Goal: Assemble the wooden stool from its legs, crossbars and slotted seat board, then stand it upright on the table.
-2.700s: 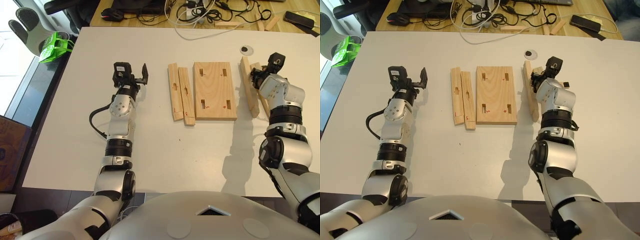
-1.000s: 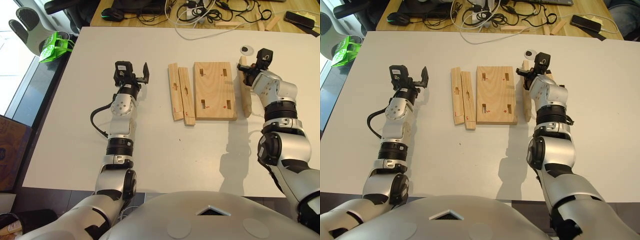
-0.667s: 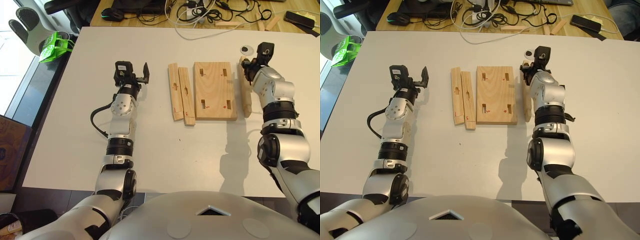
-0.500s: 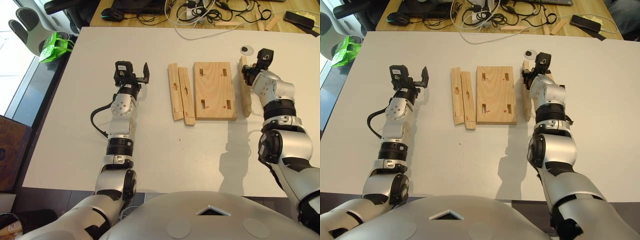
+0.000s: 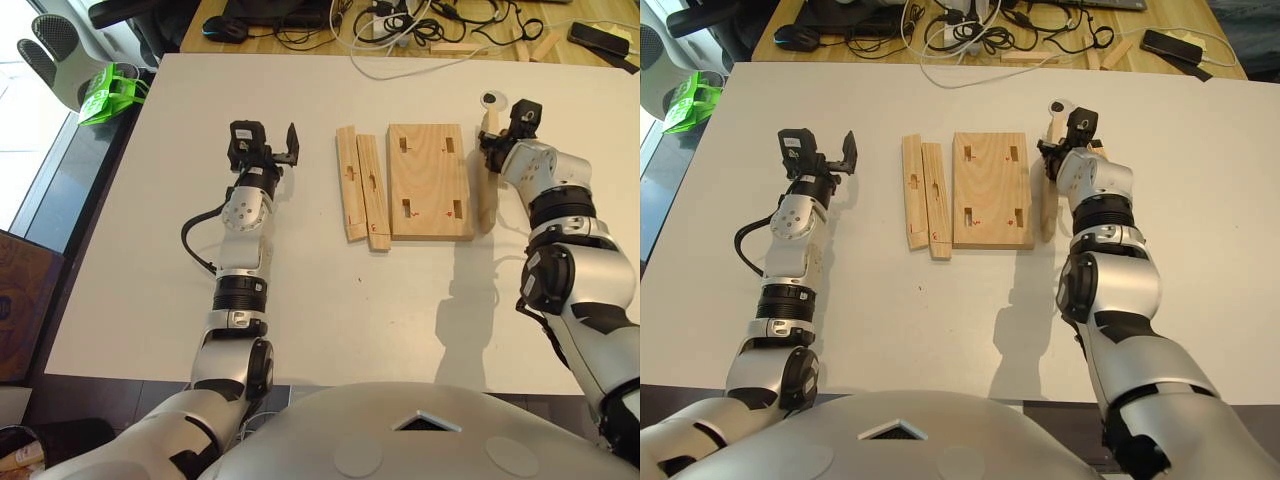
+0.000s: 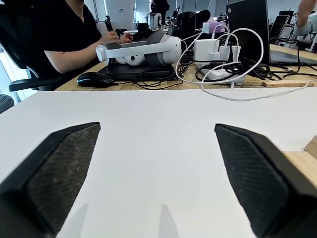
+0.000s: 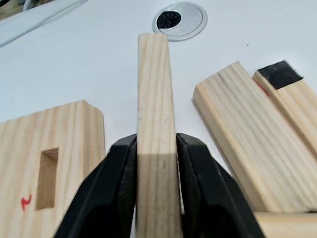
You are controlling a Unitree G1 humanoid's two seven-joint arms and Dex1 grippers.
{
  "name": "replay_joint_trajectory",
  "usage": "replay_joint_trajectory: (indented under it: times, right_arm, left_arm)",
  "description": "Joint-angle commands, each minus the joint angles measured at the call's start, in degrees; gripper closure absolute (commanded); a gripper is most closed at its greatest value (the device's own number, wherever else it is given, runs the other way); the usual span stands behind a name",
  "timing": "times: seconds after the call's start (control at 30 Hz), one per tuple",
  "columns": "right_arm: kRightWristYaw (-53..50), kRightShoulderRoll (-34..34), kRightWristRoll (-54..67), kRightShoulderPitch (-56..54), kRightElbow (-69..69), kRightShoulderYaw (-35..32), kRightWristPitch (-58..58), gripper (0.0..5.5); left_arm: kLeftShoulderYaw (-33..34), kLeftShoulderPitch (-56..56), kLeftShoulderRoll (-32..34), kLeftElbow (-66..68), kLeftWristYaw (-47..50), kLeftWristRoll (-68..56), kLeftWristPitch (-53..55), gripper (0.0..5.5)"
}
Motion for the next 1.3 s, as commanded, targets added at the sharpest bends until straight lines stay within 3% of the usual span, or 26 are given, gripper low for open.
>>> replay_joint_trajectory:
  times: [0.03,0.27,0.4,0.53,1.13,1.3]
  right_arm:
    - [-0.9,0.6,-3.2,3.6,-11.3,4.3,-2.8,4.46]
    - [5.3,-1.4,-14.3,9.4,-30.1,19.9,-9.7,4.47]
    - [9.6,-5.6,-24.4,9.5,-30.6,30.3,-22.2,4.47]
    - [7.8,-7.6,-31.7,8.2,-28.4,35.1,-32.1,4.47]
    - [8.0,-4.3,-40.3,8.8,-29.9,40.3,-42.0,4.48]
    - [8.6,-4.2,-41.4,9.2,-29.7,40.8,-42.7,4.48]
  left_arm:
    - [1.6,-2.2,-0.7,-4.4,0.8,-2.5,4.6,1.22]
    - [3.7,-14.0,-2.0,-12.8,0.3,-11.3,21.0,1.22]
    - [7.5,-18.8,-4.8,-17.5,-1.4,-26.5,40.2,1.22]
    - [12.9,-19.2,-12.2,-22.8,4.8,-40.9,51.7,1.22]
    - [11.5,-15.9,-15.9,-26.0,14.8,-40.9,49.6,1.22]
    - [11.0,-15.9,-16.0,-26.5,15.7,-41.6,49.1,2.03]
